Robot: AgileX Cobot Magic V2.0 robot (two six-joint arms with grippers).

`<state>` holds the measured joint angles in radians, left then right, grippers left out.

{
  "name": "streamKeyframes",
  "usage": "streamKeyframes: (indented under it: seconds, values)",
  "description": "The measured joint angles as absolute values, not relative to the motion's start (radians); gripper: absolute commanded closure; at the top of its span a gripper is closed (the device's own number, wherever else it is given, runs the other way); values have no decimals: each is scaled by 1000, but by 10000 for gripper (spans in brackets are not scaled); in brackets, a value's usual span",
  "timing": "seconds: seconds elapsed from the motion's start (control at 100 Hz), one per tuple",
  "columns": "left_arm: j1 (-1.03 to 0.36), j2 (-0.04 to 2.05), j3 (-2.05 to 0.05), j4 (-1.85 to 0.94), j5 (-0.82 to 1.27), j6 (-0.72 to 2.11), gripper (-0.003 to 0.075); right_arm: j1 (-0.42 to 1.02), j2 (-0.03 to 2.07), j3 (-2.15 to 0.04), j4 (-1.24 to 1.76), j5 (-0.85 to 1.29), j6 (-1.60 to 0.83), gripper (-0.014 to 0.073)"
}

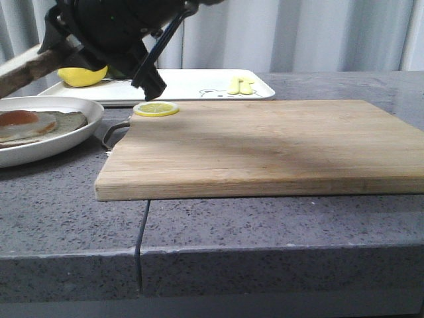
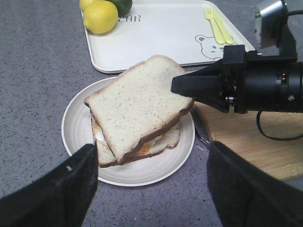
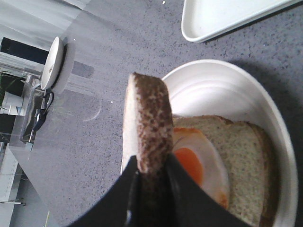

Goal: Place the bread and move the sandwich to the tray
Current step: 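Lower the bread onto the fried egg and open the right gripper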

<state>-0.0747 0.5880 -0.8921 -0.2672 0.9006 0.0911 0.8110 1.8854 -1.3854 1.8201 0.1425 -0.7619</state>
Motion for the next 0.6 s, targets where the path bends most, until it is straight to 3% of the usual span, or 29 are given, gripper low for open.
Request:
streamKeyframes:
  seconds: [0.44, 0.6]
  values:
    - [-75, 588, -892, -267, 901, 91, 260, 813, 1940, -1394, 1820, 139, -761, 646]
    - [-75, 588, -892, -267, 901, 91, 260, 813, 1948, -1394, 1820, 135, -761, 539]
